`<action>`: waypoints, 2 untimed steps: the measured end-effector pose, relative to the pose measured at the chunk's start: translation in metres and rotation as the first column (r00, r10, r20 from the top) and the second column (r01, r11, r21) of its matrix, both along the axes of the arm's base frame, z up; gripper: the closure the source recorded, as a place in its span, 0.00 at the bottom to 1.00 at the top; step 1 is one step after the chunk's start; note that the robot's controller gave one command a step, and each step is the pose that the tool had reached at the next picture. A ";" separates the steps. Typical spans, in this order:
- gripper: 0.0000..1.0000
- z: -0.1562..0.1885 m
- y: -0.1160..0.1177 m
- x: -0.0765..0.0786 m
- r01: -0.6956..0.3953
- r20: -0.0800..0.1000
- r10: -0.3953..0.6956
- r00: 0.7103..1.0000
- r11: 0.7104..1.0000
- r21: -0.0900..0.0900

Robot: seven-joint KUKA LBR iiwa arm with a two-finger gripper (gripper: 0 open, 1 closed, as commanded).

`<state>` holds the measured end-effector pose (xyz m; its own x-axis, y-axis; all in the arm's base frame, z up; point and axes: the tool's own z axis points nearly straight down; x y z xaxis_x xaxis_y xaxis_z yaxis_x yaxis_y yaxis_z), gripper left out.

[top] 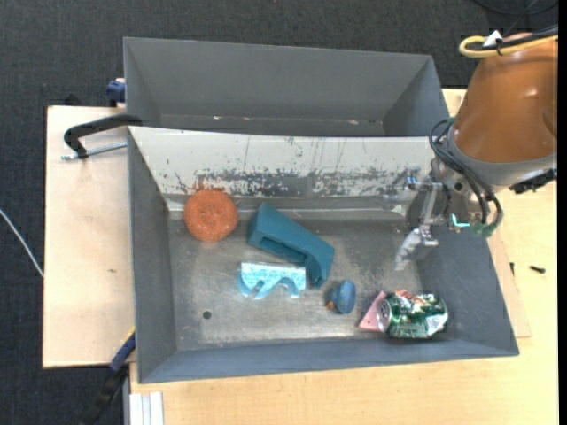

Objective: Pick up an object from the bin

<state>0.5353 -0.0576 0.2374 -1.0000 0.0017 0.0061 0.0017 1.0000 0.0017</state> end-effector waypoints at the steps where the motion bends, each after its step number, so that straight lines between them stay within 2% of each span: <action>1: 0.00 0.004 0.000 0.001 -0.002 0.008 0.002 1.000 1.000 -0.001; 2: 0.00 -0.038 0.017 -0.003 -0.008 0.016 0.008 1.000 1.000 -0.003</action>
Offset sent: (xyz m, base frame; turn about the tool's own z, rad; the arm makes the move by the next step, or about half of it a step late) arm -0.0138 0.0425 -0.1026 -0.0206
